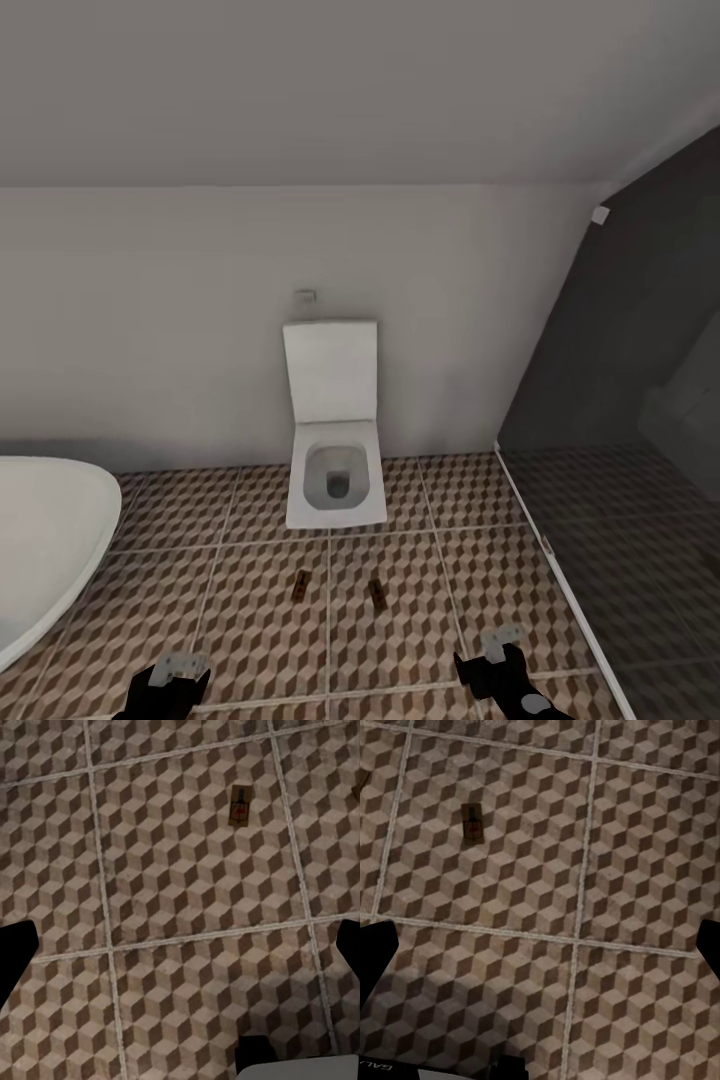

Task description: Take the four mousetraps from the cabinet in the bathroom and place them on the bathroom floor. Make sure all four end up on the same floor surface, and ensure that at least two of them are either under or directly next to the same bathroom sink.

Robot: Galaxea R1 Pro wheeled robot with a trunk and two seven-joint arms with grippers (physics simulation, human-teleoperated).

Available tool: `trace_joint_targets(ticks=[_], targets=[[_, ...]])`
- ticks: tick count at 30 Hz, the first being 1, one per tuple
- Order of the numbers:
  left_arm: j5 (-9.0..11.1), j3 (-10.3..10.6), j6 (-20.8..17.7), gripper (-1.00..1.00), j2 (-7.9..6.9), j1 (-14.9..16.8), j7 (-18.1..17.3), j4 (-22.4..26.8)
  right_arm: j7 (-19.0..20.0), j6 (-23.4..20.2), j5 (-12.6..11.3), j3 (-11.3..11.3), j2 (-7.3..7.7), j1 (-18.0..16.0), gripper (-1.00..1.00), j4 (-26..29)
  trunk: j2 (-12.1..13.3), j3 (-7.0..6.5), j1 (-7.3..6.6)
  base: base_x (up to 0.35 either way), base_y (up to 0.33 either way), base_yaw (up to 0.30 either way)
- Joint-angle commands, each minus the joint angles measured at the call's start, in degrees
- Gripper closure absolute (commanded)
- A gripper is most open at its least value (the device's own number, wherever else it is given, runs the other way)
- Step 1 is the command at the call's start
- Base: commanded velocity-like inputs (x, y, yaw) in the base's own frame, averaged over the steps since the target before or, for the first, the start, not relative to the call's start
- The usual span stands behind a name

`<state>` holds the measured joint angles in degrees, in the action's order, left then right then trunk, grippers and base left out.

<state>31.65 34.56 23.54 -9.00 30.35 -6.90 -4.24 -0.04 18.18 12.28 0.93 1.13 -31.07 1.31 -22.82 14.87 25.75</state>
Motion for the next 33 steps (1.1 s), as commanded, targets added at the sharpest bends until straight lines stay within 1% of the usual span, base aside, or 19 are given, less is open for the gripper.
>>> trace_joint_targets(ticks=[1,33], targets=[[0.6,0.3,0.3,-1.0,0.03,0.1,-0.5,-0.2,0.0,0.2,0.3,0.1,0.01,-0.1,-1.0,-0.1,-0.1,0.01,0.03,0.0,0.0,0.0],[0.6,0.3,0.3,-1.0,0.03,0.1,-0.5,-0.2,0.0,0.2,0.3,0.1,-0.06,-0.1,-1.0,-0.1,-0.1,-2.94,0.03,0.0,0.0,0.0]])
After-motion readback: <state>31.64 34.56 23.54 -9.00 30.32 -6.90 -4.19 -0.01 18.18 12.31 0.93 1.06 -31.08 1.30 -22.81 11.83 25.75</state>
